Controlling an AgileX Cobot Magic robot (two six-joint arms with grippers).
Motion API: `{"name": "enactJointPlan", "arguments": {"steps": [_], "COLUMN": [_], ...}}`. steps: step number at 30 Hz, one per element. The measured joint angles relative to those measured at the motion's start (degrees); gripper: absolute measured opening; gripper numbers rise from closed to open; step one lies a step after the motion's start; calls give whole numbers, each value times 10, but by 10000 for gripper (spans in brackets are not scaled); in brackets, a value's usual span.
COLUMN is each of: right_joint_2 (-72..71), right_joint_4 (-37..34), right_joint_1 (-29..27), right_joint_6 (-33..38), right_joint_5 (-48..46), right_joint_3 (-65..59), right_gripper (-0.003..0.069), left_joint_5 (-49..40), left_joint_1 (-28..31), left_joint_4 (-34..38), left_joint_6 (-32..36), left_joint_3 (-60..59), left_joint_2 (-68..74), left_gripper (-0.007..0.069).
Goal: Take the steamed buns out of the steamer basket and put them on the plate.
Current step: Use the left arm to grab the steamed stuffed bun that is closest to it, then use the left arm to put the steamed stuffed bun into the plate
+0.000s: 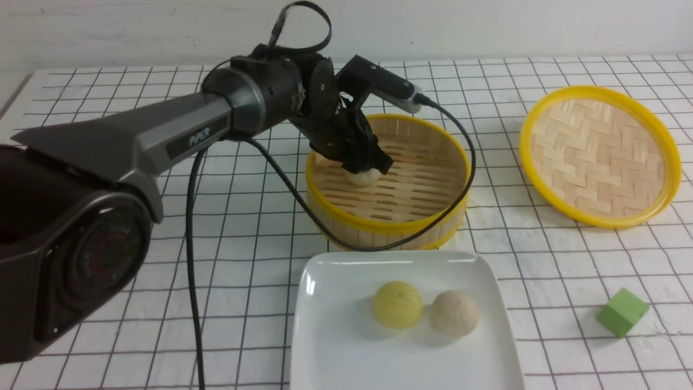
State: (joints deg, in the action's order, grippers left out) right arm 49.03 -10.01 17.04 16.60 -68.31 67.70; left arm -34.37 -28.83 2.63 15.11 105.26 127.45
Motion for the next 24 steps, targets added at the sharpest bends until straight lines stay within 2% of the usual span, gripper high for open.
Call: {"name": "enactJointPlan", "arguments": {"steps": [2, 3, 4, 5, 7, 16, 24], "right_joint_2": [0, 0, 0, 0, 0, 0, 0], "right_joint_4": [0, 0, 0, 0, 0, -5, -6], "right_joint_1": [0, 0, 0, 0, 0, 0, 0], "right_joint_6": [0, 0, 0, 0, 0, 0, 0], "right_joint_5": [-1, -1, -1, -1, -1, -1, 0], "right_joint_3": [0, 0, 0, 0, 0, 0, 0], "right_gripper": [472, 472, 472, 472, 472, 463, 463], "left_joint_5": [5, 6, 7, 9, 10, -26, -57], "left_joint_1": [0, 0, 0, 0, 0, 0, 0], "left_joint_4": [0, 0, 0, -1, -1, 0, 0], "left_joint_6": [0, 0, 0, 0, 0, 0, 0], "left_joint_3": [1, 2, 3, 5, 5, 5, 1], "left_joint_2": [8, 8, 8, 8, 9, -19, -114], "left_gripper": [173, 163, 122, 61, 31, 26, 26]}}
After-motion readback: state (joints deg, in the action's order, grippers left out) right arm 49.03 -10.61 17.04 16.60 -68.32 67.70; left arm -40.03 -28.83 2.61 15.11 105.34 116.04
